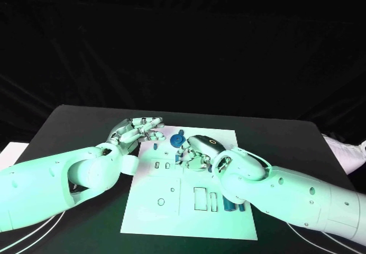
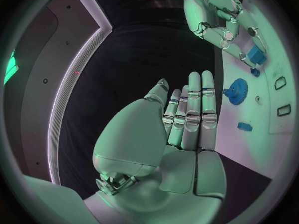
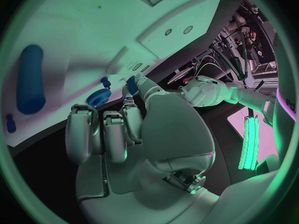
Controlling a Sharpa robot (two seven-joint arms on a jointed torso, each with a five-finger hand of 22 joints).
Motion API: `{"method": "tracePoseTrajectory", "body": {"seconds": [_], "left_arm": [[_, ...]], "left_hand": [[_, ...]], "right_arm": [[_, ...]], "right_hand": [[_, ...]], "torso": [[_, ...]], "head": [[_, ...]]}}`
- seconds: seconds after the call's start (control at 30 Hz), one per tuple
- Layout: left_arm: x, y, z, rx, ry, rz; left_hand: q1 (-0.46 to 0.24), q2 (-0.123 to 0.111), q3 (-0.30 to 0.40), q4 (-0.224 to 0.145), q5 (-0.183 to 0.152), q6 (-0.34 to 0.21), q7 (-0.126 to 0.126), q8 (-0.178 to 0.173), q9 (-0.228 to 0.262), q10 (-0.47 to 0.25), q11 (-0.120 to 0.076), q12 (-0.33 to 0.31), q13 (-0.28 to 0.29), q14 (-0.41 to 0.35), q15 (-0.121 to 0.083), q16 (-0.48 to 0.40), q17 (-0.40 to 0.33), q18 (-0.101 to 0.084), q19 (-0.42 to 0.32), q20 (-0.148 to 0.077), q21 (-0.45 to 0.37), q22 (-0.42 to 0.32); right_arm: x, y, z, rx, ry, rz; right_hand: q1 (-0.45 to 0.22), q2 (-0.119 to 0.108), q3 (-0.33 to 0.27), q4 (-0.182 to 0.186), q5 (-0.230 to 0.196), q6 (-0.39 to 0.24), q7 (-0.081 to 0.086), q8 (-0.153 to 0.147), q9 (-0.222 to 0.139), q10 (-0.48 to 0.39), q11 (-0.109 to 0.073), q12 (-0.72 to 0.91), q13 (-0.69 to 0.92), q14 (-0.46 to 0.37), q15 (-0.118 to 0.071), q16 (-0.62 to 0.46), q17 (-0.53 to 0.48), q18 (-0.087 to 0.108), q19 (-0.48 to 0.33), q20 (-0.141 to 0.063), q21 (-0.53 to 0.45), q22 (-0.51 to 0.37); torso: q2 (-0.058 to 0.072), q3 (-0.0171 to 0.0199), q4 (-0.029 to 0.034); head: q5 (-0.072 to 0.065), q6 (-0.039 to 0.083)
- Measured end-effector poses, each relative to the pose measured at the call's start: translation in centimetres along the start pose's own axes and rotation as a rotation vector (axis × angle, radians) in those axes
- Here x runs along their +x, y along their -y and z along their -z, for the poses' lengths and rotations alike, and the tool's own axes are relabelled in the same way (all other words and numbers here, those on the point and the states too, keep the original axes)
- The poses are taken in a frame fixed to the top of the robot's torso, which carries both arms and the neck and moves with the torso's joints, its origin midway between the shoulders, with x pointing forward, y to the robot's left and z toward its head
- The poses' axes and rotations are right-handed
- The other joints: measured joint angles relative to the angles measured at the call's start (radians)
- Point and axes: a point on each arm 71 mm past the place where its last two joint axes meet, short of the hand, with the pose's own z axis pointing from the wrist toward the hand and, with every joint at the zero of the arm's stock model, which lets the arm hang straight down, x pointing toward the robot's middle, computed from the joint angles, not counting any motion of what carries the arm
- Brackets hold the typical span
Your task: Assemble the parts on the task board
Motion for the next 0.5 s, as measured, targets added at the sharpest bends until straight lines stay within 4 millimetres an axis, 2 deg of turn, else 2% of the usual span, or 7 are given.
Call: {"method": "tracePoseTrajectory", "body": {"seconds": [0.23, 0.5], "left_arm": [[0.2, 0.0, 0.0, -0.001, -0.004, 0.002], [0.3, -0.1, -0.1, -0.002, -0.006, 0.003]], "left_hand": [[0.000, 0.000, 0.003, 0.003, 0.000, 0.000, 0.000, 0.000, 0.000, 0.000, 0.000, 0.000, 0.000, 0.000, 0.000, 0.000, 0.001, 0.000, 0.000, 0.000, 0.000, 0.000], [0.000, 0.000, 0.003, 0.003, 0.000, -0.004, 0.004, 0.000, 0.000, 0.000, 0.000, 0.000, 0.000, 0.000, 0.000, 0.000, 0.001, 0.000, 0.000, 0.000, 0.000, 0.000]], "right_arm": [[1.3, -0.9, -0.5, -0.010, -0.026, 0.013], [1.9, -0.8, -0.7, 0.004, -0.041, 0.022]], "right_hand": [[0.000, 0.000, 0.000, 0.000, 0.008, -0.001, -0.001, -0.006, 0.005, 0.000, 0.000, 0.000, 0.000, 0.000, 0.000, 0.000, 0.000, 0.000, 0.000, 0.000, 0.000, -0.002], [-0.007, 0.007, -0.001, -0.001, 0.008, -0.001, -0.001, -0.011, 0.005, 0.000, 0.000, -0.002, 0.000, 0.000, 0.000, 0.000, 0.001, 0.000, 0.000, 0.000, 0.000, -0.004]], "torso": [[0.000, -0.0001, 0.0007], [0.000, -0.0006, 0.0004]], "head": [[0.002, -0.004], [-0.002, -0.005]]}}
